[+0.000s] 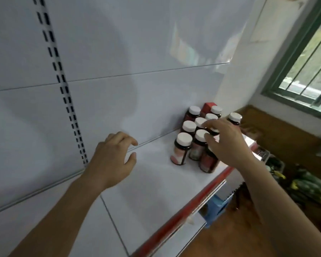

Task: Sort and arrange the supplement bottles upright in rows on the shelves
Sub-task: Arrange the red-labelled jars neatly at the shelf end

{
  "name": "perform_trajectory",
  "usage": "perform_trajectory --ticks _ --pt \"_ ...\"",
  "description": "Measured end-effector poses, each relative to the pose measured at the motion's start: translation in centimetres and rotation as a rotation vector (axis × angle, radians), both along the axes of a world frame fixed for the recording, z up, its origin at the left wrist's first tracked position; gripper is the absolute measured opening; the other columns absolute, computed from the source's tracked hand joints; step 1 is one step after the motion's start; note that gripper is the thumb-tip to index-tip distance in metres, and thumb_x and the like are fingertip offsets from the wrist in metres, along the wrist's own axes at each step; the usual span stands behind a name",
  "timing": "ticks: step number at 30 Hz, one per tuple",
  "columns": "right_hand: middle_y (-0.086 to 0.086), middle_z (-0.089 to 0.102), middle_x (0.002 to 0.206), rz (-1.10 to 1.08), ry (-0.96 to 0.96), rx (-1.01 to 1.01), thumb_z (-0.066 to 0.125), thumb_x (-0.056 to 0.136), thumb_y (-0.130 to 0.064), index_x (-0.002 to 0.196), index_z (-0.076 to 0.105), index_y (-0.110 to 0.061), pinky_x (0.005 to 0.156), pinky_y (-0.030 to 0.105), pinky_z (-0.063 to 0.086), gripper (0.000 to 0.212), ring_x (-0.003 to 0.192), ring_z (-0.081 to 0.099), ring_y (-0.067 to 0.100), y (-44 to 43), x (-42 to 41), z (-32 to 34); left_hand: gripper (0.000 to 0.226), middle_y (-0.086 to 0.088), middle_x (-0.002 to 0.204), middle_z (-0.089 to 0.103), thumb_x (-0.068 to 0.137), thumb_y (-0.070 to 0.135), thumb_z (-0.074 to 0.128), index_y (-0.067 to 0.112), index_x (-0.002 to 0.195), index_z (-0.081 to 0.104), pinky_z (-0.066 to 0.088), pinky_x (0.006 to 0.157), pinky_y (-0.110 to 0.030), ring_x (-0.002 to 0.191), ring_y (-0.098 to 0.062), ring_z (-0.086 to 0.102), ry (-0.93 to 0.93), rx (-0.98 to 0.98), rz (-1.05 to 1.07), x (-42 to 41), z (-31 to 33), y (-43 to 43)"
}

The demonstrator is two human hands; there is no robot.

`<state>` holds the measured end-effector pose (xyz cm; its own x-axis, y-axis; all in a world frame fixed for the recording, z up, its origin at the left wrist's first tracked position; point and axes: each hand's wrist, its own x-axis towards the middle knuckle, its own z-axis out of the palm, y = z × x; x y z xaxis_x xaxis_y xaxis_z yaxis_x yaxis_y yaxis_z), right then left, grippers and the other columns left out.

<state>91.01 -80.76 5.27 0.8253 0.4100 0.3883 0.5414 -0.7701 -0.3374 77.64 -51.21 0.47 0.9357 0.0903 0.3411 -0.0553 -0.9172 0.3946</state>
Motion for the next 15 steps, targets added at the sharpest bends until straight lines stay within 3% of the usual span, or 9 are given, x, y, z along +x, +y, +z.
perform_trajectory --ticks 5,10,12,15 --pt "0.001 0.057 0.135 -0.185 0.126 -0.191 0.055 0.087 0.000 0.132 0.057 -0.027 0.099 0.040 0.050 0.052 0.122 0.054 0.023 -9.7 12.0 -0.6 0.043 0.003 0.120 0.059 0.085 0.039 0.047 0.021 0.120 0.064 0.049 0.090 -0.042 0.112 -0.023 0.057 0.018 0.082 -0.094 12.2 1.3 -8.7" --pt "-0.007 0.050 0.139 0.034 0.422 -0.417 0.069 0.083 -0.025 0.142 0.037 -0.046 0.105 0.046 0.047 0.071 0.127 0.050 0.020 -12.4 18.9 -2.0 0.032 0.002 0.121 0.055 0.096 0.035 0.054 0.023 0.125 0.059 0.046 0.093 -0.044 0.114 -0.022 0.052 0.024 0.202 -0.165 20.2 4.1 -14.7" --pt "-0.009 0.058 0.125 0.070 0.505 -0.322 0.074 0.085 -0.031 0.137 0.038 -0.043 0.094 0.042 0.055 0.065 0.108 0.060 0.016 -12.5 19.5 -3.3 0.028 0.004 0.115 0.056 0.097 0.037 0.052 0.024 0.120 0.059 0.046 0.090 -0.041 0.111 -0.022 0.053 0.085 0.271 -0.190 22.5 5.2 -16.6" --pt "-0.004 0.065 0.113 0.041 0.465 -0.028 0.070 0.090 -0.038 0.127 0.040 -0.041 0.084 0.044 0.058 0.048 0.093 0.064 0.015 -12.8 19.7 -5.8 0.028 0.006 0.106 0.064 0.095 0.046 0.054 0.023 0.109 0.060 0.052 0.084 -0.040 0.100 -0.022 0.060 0.255 0.265 -0.275 24.6 5.8 -19.6"
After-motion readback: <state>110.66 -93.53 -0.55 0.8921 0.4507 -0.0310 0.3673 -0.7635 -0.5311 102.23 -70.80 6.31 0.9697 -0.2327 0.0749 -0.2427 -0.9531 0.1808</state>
